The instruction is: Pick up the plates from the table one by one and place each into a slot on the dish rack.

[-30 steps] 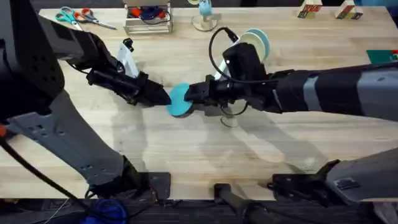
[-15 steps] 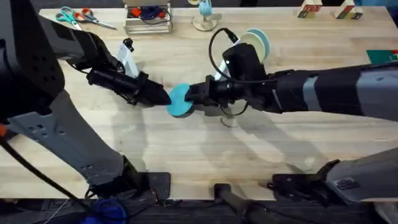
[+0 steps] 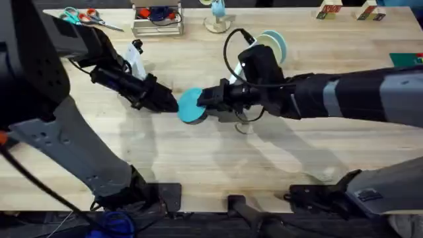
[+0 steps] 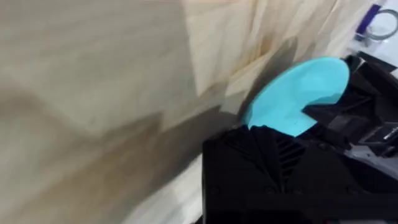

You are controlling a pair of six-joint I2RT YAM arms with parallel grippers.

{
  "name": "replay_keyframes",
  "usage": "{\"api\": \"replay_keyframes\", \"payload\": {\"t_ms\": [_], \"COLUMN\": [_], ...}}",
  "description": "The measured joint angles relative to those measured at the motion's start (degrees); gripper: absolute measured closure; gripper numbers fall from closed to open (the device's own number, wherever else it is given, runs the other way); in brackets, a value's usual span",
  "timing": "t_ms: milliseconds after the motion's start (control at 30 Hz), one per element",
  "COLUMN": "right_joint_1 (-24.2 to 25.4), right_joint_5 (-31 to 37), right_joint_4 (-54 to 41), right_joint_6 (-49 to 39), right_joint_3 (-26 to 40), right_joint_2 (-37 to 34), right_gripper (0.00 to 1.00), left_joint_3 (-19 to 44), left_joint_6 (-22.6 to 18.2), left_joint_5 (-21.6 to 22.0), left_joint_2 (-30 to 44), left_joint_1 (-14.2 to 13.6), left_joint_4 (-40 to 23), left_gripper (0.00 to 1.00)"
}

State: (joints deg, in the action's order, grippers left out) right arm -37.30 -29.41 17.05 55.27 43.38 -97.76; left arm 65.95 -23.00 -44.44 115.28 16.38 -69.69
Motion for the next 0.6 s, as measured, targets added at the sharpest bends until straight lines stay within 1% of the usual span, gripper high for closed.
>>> {"api": "replay_keyframes", "payload": {"t_ms": [100,400,600], "right_joint_1": [0.44,0.53,0.53], "right_joint_5": [-0.02,-0.43,-1.00], "right_joint_4": [0.07,0.06,0.05], "right_joint_6": [-0.54,-3.54,-5.95], "right_joint_3": [0.00,1.02,2.52], "right_joint_2": [0.00,0.00,0.00], "right_gripper": [0.969,0.969,0.969], "left_joint_3": [0.21,3.72,5.78], "left_joint_6": [2.72,11.08,15.92], "left_joint_5": [2.70,11.62,18.59], "left_joint_2": [-3.72,-20.96,-29.72], "left_joint_1": [0.00,0.00,0.00], "left_joint_4": [-0.19,-1.27,-2.65], "left_gripper": [0.961,0.960,0.960]}}
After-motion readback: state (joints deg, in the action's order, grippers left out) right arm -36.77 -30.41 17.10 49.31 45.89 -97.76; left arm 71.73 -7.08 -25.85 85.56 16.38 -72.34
